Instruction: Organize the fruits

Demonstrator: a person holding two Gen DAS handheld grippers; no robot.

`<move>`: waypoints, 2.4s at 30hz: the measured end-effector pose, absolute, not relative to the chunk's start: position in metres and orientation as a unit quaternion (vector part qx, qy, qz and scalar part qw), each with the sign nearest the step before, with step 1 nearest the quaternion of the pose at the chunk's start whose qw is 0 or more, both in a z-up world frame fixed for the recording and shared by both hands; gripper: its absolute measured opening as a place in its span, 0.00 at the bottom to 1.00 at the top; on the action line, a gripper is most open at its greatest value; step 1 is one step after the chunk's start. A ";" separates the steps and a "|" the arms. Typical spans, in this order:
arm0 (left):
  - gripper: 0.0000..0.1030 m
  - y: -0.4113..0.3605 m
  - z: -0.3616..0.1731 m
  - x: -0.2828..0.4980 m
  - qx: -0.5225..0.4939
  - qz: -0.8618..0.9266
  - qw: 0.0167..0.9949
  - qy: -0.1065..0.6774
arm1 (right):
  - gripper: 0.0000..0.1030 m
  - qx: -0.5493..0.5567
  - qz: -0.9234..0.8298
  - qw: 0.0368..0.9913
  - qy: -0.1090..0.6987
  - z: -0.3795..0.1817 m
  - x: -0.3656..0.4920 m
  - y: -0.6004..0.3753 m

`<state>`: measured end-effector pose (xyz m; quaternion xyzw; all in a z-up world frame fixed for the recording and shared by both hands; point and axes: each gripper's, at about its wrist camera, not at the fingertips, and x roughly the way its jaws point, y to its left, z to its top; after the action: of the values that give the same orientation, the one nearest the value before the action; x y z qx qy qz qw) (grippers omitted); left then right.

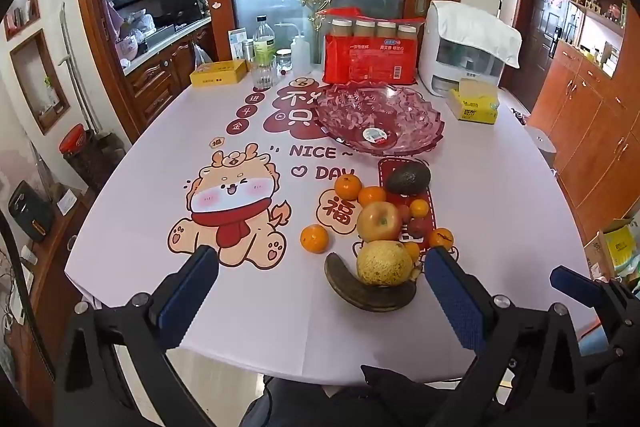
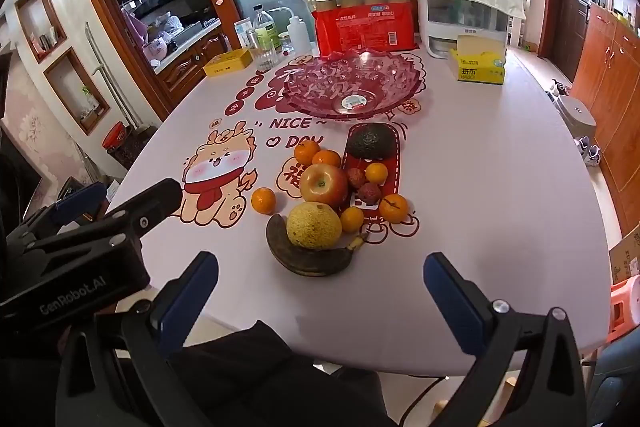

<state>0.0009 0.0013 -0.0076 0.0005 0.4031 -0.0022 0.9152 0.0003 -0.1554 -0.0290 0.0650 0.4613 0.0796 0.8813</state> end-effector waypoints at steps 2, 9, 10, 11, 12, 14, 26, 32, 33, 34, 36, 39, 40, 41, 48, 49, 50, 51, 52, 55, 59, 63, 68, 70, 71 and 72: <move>0.99 0.000 -0.010 -0.001 0.000 -0.003 0.915 0.404 | 1.00 0.065 0.078 0.882 0.461 -0.028 0.000 -0.156; 0.99 0.006 -0.009 -0.001 -0.004 -0.003 0.913 0.408 | 1.00 0.066 0.078 0.883 0.459 -0.029 0.000 -0.155; 0.99 0.006 -0.009 -0.001 -0.005 -0.003 0.913 0.408 | 1.00 0.066 0.079 0.883 0.459 -0.029 0.000 -0.154; 0.99 0.006 -0.009 -0.001 -0.006 -0.005 0.913 0.409 | 1.00 0.065 0.078 0.883 0.459 -0.030 -0.001 -0.154; 0.99 0.007 -0.008 -0.002 -0.007 -0.006 0.912 0.409 | 1.00 0.065 0.078 0.883 0.459 -0.030 -0.001 -0.153; 0.99 0.007 -0.007 -0.004 -0.008 -0.010 0.913 0.409 | 1.00 0.064 0.077 0.883 0.458 -0.030 -0.001 -0.155; 0.99 0.000 -0.001 -0.007 0.008 -0.027 0.914 0.404 | 1.00 0.060 0.069 0.889 0.448 -0.027 -0.009 -0.156; 0.99 0.001 -0.010 -0.008 0.005 -0.031 0.908 0.418 | 1.00 0.074 0.051 0.891 0.445 -0.034 -0.016 -0.163; 0.99 0.002 -0.014 -0.009 0.005 -0.030 0.905 0.424 | 1.00 0.078 0.049 0.890 0.446 -0.038 -0.016 -0.165; 0.99 0.002 -0.016 -0.008 0.005 -0.028 0.903 0.429 | 1.00 0.082 0.047 0.889 0.448 -0.041 -0.017 -0.167; 0.99 0.005 -0.021 -0.007 0.004 -0.024 0.897 0.441 | 1.00 0.096 0.045 0.885 0.454 -0.048 -0.016 -0.171; 0.99 0.009 -0.029 -0.004 0.003 -0.015 0.888 0.459 | 1.00 0.114 0.039 0.880 0.460 -0.060 -0.016 -0.177; 0.99 0.010 -0.032 -0.003 0.001 -0.014 0.886 0.464 | 1.00 0.113 0.035 0.881 0.459 -0.063 -0.016 -0.178; 0.99 0.013 -0.036 -0.001 -0.002 -0.013 0.882 0.471 | 1.00 0.108 0.029 0.882 0.457 -0.066 -0.016 -0.179; 0.99 0.025 -0.063 0.021 -0.025 0.001 0.863 0.504 | 0.99 0.062 0.027 0.889 0.452 -0.082 -0.012 -0.169; 0.99 0.028 -0.068 0.026 -0.028 0.006 0.860 0.509 | 0.99 0.050 0.030 0.890 0.452 -0.084 -0.012 -0.166; 0.99 0.028 -0.070 0.030 -0.030 0.008 0.859 0.511 | 0.99 0.041 0.031 0.891 0.452 -0.087 -0.013 -0.164; 0.99 0.030 -0.075 0.035 -0.032 0.011 0.857 0.514 | 0.99 0.033 0.034 0.891 0.451 -0.089 -0.013 -0.162; 0.99 0.030 -0.077 0.039 -0.033 0.012 0.856 0.516 | 0.99 0.029 0.037 0.891 0.452 -0.091 -0.013 -0.160; 0.99 0.034 -0.087 0.053 -0.036 0.017 0.851 0.524 | 0.99 0.020 0.051 0.889 0.454 -0.098 -0.011 -0.154; 0.99 0.038 -0.102 0.072 -0.037 0.020 0.842 0.538 | 0.99 0.016 0.076 0.890 0.450 -0.108 -0.005 -0.144; 0.97 0.040 -0.114 0.089 -0.030 0.020 0.835 0.549 | 0.99 0.019 0.096 0.887 0.450 -0.117 0.008 -0.133; 0.95 0.045 -0.130 0.117 -0.034 0.016 0.827 0.560 | 0.97 0.032 0.113 0.883 0.454 -0.130 0.030 -0.122; 0.95 0.045 -0.138 0.126 -0.033 0.010 0.822 0.568 | 0.93 0.037 0.115 0.880 0.459 -0.135 0.041 -0.118; 0.95 0.045 -0.143 0.131 -0.030 0.006 0.818 0.575 | 0.92 0.040 0.114 0.878 0.462 -0.137 0.045 -0.117; 0.95 0.045 -0.147 0.135 -0.028 0.002 0.814 0.580 | 0.92 0.046 0.112 0.876 0.467 -0.140 0.050 -0.114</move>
<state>0.1349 0.0452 -0.1470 -0.0278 0.5795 0.0019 0.8145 0.0505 -0.1145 -0.1405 0.0460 0.4668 0.1121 0.8760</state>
